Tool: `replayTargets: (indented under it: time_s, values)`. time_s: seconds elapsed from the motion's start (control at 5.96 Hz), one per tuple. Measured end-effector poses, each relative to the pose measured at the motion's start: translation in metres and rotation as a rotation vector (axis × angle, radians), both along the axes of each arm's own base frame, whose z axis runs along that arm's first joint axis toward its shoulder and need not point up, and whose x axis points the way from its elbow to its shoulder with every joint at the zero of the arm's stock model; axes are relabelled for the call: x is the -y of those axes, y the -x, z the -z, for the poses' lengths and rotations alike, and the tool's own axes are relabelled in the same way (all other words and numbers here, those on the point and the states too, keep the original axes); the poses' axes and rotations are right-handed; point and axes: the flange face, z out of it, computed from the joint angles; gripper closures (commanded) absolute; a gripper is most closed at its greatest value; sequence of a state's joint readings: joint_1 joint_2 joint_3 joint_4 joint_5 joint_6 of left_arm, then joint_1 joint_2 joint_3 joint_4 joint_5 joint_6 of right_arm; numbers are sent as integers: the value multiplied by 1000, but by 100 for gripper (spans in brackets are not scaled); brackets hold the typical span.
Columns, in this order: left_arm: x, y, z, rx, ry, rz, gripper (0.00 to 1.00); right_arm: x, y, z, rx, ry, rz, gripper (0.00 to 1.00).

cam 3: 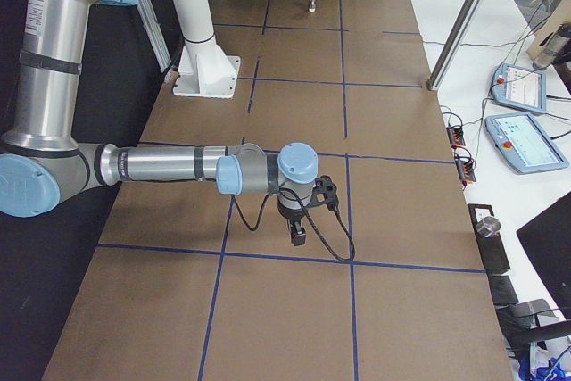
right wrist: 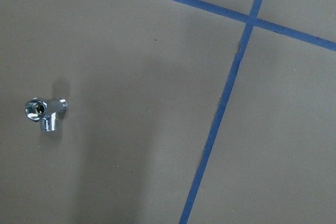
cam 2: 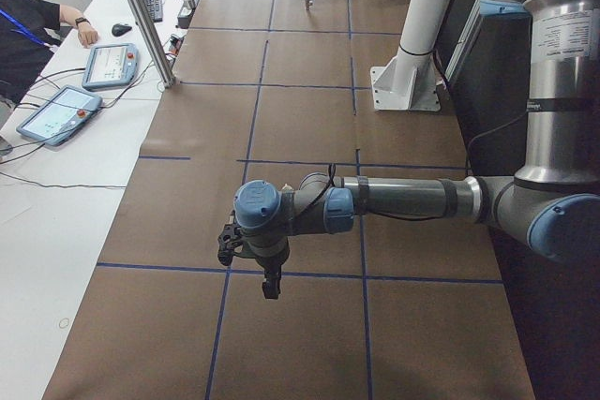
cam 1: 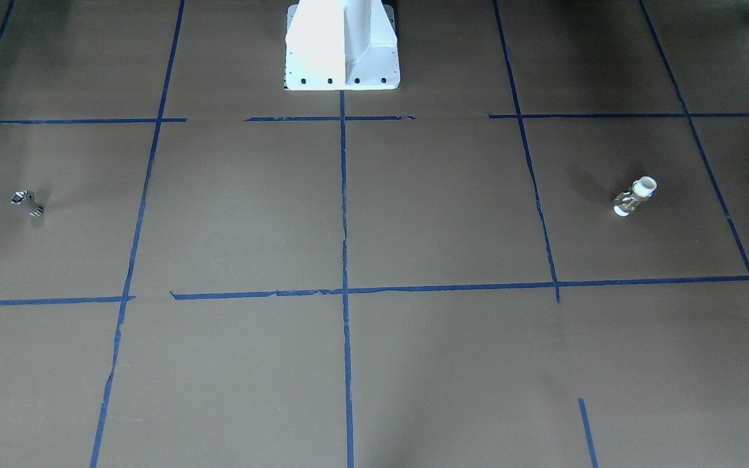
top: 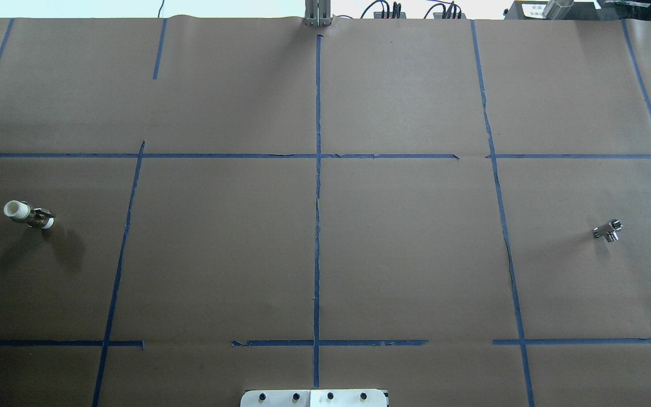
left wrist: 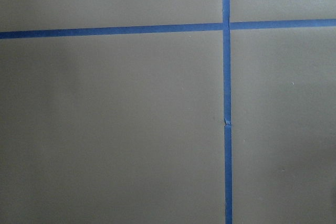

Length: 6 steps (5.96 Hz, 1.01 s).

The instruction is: Assemble PPR valve and pipe with both arms

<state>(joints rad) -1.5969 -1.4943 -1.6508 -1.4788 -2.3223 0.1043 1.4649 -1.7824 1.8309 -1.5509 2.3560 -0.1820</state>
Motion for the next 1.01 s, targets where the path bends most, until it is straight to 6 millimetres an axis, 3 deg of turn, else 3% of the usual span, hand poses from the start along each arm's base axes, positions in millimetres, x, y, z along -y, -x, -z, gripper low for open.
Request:
replayTargets:
  time_s: [0.67,1.01]
  values:
    - [7,-4,9,5,-19,-7,0,2,0,3,0,-9,0,0]
    - [50,-6,50,7,-125,-10,0,4,0,5,0,-13,0,0]
